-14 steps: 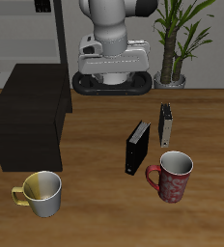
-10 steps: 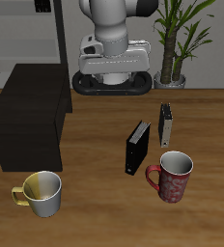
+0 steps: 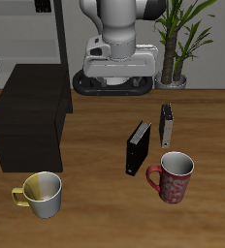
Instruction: Place the black book flat on top of the shelf
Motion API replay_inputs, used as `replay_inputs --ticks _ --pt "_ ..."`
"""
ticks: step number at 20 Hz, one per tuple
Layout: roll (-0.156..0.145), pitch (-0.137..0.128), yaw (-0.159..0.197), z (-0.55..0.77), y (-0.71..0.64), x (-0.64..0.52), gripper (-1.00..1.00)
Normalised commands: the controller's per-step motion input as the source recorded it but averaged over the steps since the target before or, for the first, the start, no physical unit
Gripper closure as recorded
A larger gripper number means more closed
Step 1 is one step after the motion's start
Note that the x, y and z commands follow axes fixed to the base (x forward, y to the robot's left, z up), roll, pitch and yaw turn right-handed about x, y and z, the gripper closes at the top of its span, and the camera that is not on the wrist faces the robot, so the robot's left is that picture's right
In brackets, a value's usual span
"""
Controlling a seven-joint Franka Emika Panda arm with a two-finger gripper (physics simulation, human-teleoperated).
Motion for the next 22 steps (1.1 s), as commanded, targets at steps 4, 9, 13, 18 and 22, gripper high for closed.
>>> replay_inputs --ticks 4,9,13,18,22 --pt "-0.045 0.009 0.001 -0.04 0.08 0.27 -1.00" --pt "-0.025 -0.030 -0.002 -0.04 0.19 0.28 -1.00" --pt "-0.006 0.000 0.000 -0.17 0.17 0.23 -1.00" --pt "0.000 0.008 0.002 -0.22 0.07 0.18 -1.00" --pt "-0.027 -0.004 -0.017 -0.30 0.05 0.13 -1.00"
